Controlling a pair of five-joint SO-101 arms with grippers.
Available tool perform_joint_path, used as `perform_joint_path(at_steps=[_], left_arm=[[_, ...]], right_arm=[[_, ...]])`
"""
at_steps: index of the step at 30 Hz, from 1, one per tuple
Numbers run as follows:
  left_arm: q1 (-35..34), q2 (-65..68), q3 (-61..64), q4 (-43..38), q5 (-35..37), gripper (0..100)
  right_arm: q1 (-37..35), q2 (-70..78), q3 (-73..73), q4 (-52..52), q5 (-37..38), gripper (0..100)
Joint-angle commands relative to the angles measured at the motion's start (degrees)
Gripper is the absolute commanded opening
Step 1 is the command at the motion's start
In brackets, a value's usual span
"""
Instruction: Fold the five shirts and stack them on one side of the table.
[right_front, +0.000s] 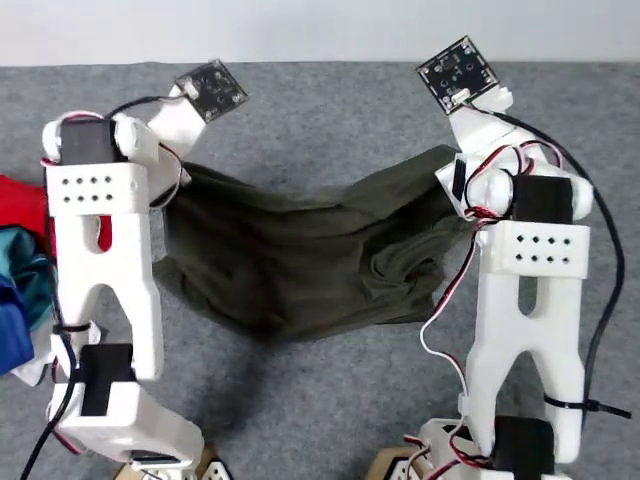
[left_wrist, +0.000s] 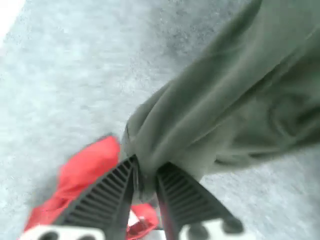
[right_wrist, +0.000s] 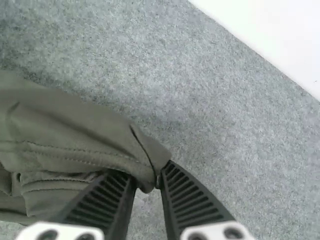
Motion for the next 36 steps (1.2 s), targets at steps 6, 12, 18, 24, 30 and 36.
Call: perform_joint_path(at_steps=[6, 12, 18, 24, 30, 36], left_arm=[[5.36, -4.40, 28.00, 1.41, -4.22, 1], [7.65, 2.46, 38.37, 1.23, -4.13, 1], [7.12, 8.79, 35.38, 0.88, -4.04, 3], [7.12, 9.41, 30.46, 0.79, -3.87, 11], [7.12, 9.05, 27.21, 1.49, -3.87, 11], [7.12, 9.05, 27.03, 1.49, -3.96, 7]], right_arm=[[-0.13, -2.77, -0.70, -0.75, 0.53, 1.0], [-0.22, -2.51, -0.62, -0.75, 0.53, 1.0], [-0.40, -2.24, -0.44, -0.75, 0.53, 1.0], [-0.31, -2.15, -0.44, -0.75, 0.53, 1.0], [-0.31, -2.15, -0.44, -0.75, 0.53, 1.0], [-0.22, -2.15, -0.44, -0.75, 0.53, 1.0]])
